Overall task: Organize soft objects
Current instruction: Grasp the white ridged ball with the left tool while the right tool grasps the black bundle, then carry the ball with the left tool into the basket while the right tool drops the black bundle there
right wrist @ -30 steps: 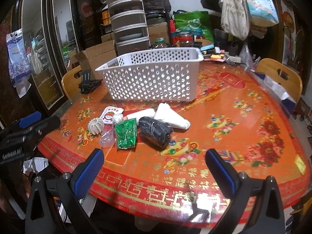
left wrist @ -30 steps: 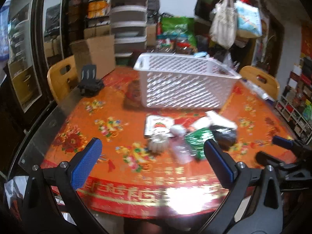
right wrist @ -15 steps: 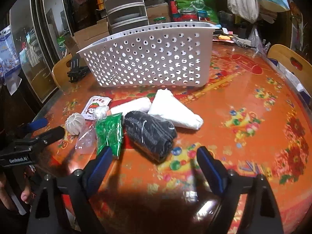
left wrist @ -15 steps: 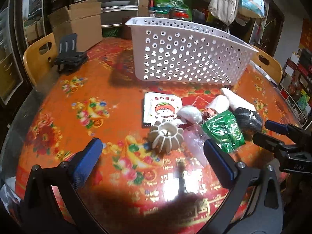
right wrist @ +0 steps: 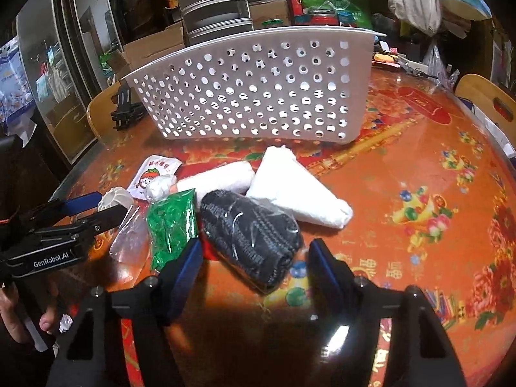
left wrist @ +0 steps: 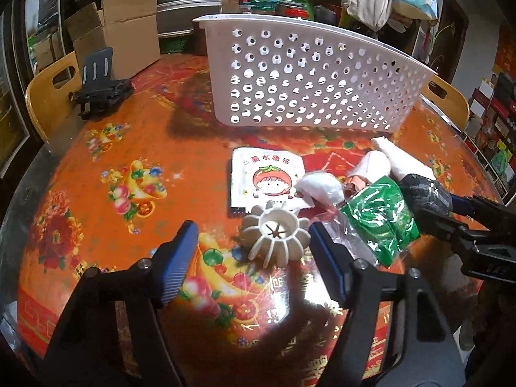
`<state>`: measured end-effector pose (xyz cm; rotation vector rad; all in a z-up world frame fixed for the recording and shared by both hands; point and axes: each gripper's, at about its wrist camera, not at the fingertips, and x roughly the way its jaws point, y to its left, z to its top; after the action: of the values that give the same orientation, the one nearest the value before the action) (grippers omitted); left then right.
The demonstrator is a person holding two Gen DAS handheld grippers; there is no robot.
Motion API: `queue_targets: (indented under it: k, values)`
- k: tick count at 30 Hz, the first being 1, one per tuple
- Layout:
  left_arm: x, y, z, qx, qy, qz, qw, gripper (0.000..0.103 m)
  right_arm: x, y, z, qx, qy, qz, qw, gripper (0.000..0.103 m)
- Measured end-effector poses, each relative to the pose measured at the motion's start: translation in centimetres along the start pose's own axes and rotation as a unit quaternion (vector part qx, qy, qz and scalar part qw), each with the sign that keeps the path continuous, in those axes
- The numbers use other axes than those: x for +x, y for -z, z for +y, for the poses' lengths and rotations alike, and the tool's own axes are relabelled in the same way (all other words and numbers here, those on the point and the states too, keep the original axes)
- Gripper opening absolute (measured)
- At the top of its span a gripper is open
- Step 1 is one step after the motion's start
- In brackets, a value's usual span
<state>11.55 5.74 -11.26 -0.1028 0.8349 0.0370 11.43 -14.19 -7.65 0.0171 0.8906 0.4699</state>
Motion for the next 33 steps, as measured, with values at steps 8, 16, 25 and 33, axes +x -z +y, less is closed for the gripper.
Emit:
queue_targets:
  k: [8, 16, 25, 33]
  values:
    - [-0.3, 0.1, -0.8, 0.016, 0.003, -0.01, 0.9998, 0.042, 0.2, 0.0, 0.1, -0.006, 0.0, -0.006, 1.0, 0.055]
    - [-2.3, 0.1, 0.1, 0.008, 0.0, -0.036, 0.9993, 0.042, -2.1, 0.1, 0.0, -0.005, 0.002, -0.036, 0.999, 0.053]
    - [-5.1, -1.9, -0.5, 0.021, 0.001, -0.063, 0.9978, 0.042, -4.5, -1.5, -0.3, -0.013, -0.002, -0.064, 0.998, 0.053]
    - [-7.6, -5.6, -1.3, 0.034, 0.007, -0.085, 0.9958, 0.042, -7.1, -5.3, -0.9, -0.023, -0.009, -0.094, 0.995, 0.053]
